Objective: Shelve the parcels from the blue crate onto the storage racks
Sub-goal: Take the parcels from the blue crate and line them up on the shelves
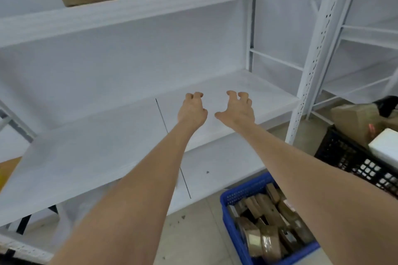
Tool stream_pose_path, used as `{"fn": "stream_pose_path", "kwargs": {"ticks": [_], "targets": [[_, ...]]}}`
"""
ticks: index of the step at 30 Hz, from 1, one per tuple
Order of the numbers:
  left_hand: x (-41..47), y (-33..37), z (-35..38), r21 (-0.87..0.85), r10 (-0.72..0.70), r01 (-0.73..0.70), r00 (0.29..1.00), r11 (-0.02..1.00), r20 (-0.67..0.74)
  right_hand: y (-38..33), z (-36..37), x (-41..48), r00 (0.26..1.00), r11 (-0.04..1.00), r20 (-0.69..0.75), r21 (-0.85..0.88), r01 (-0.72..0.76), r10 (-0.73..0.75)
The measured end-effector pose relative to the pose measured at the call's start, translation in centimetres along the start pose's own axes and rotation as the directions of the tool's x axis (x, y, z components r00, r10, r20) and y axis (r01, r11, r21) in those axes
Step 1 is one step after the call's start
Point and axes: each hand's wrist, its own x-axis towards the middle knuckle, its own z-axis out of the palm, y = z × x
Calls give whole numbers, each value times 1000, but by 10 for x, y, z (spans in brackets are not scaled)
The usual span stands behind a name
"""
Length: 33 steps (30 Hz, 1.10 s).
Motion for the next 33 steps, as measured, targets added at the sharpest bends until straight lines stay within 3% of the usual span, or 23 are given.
{"fn": "stream_pose_path", "kwargs": {"ticks": [7, 14, 33], "targets": [[8, 20, 126, -10, -139, 142, 975, 990, 173, 110, 43, 35, 978, 996, 201, -84, -42, 58], [4, 48, 247, 6, -269, 282, 907, 959, 324, 230, 80, 59, 916, 984, 390, -174, -30, 97], [1, 48, 501, 49, -316, 364, 727, 930, 610, 456, 193, 84, 763, 920, 536, -335, -201, 362]]}}
